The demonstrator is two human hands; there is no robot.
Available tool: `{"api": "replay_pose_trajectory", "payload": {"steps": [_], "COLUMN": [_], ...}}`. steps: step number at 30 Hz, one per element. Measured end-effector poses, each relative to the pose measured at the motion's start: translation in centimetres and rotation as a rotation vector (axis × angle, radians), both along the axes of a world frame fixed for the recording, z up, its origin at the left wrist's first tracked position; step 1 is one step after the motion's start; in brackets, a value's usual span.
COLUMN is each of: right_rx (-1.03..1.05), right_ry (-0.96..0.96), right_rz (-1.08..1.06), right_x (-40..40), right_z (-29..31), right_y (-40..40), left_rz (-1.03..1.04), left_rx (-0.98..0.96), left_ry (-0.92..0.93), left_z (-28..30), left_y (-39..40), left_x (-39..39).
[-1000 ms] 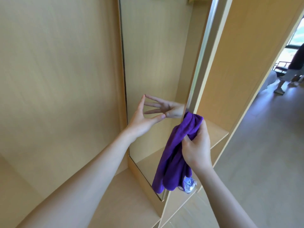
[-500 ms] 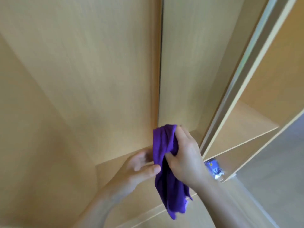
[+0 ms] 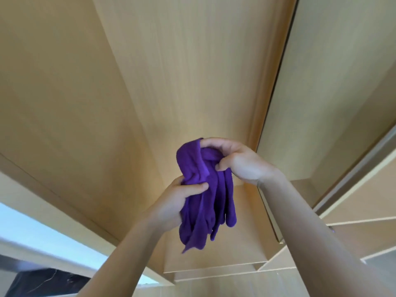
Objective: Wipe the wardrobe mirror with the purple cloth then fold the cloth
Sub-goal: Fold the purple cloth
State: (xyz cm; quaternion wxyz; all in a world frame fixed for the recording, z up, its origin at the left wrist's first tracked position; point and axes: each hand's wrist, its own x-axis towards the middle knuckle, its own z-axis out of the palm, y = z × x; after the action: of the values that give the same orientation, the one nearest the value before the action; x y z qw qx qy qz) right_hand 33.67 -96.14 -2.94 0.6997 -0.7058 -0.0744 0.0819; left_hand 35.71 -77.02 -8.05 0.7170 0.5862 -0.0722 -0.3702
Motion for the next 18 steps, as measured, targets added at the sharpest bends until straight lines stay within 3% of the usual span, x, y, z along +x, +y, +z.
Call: {"api": "replay_pose_trajectory", "payload": {"steps": [4, 11, 13, 16, 18], "right_rx": [-0.061, -0.217, -0.210, -0.093, 0.108], "right_ry": [-0.113, 0.065, 0.240, 0.679, 0.730], "right_rz": [-0.433, -0.693, -0.686, -0.479, -0.373], "right_x": [0.3, -2.2, -3.4, -5.2, -5.9], "right_z": [-3.1, -9.8, -11.7, -13.7, -14.4], "right_y": [0.8, -0.8, -1.2, -0.9, -0.4], "left_rz": [0.110, 0.272, 0.290, 0.248, 0.144], "left_rx": [-0.203, -0.307, -0.360, -0.411, -0.413], "left_ry": [0.223, 0.345, 0.371, 0.425, 0.453], "left_z": [0.7, -0.4, -0.6, -0.4, 0.1], "left_y": [1.0, -0.7, -1.0, -1.0, -0.7], "left_x": [0.9, 0.7, 0.7, 0.5, 0.2]}}
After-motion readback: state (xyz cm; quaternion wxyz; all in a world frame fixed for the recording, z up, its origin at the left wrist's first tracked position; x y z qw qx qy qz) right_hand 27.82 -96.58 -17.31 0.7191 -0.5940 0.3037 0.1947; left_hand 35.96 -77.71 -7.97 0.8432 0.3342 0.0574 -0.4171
